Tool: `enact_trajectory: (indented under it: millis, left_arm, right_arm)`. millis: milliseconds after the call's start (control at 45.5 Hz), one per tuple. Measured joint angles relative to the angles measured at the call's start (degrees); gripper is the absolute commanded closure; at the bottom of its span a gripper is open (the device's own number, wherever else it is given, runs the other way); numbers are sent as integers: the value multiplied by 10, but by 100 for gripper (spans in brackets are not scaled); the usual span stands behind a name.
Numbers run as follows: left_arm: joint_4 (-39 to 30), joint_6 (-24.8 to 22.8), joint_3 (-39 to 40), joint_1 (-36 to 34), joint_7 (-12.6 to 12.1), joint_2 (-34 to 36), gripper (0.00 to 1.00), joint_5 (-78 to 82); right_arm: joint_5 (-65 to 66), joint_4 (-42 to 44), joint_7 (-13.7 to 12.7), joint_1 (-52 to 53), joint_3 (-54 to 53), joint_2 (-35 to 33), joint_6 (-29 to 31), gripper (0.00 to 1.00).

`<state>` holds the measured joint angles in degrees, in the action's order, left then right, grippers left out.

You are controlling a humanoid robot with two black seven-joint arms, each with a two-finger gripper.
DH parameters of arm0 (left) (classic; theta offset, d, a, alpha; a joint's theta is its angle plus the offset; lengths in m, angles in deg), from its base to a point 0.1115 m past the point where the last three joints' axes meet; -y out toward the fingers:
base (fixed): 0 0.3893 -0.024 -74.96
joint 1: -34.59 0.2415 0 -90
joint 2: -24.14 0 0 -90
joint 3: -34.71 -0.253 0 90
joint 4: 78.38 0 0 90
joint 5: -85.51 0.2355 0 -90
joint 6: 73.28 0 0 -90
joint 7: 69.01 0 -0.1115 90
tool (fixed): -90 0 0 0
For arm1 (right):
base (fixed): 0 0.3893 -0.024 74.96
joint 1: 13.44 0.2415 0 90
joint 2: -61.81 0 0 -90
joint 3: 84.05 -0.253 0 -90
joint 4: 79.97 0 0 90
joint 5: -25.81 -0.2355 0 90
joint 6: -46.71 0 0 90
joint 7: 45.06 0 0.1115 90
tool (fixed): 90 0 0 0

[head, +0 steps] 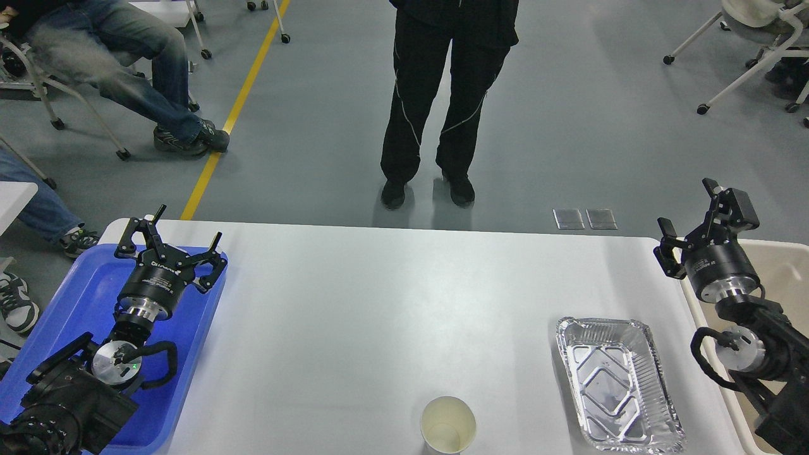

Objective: Tidy desktop

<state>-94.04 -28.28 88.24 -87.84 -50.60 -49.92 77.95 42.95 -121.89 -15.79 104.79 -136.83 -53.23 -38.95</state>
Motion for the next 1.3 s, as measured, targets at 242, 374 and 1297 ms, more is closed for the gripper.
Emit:
enact_trajectory:
  millis: [242, 374, 1297]
  left_arm:
    - [0, 0, 0, 0, 0, 0, 0, 0]
    - [0, 0, 0, 0, 1, 0, 0, 0]
    - [0, 0, 0, 0, 0, 0, 0, 0]
  right_arm:
    - [0, -1, 0, -1, 0, 1, 0, 0]
    - [0, -2, 0, -2, 0, 4, 0, 0]
    - [0, -3, 0, 13, 8, 15, -2, 0]
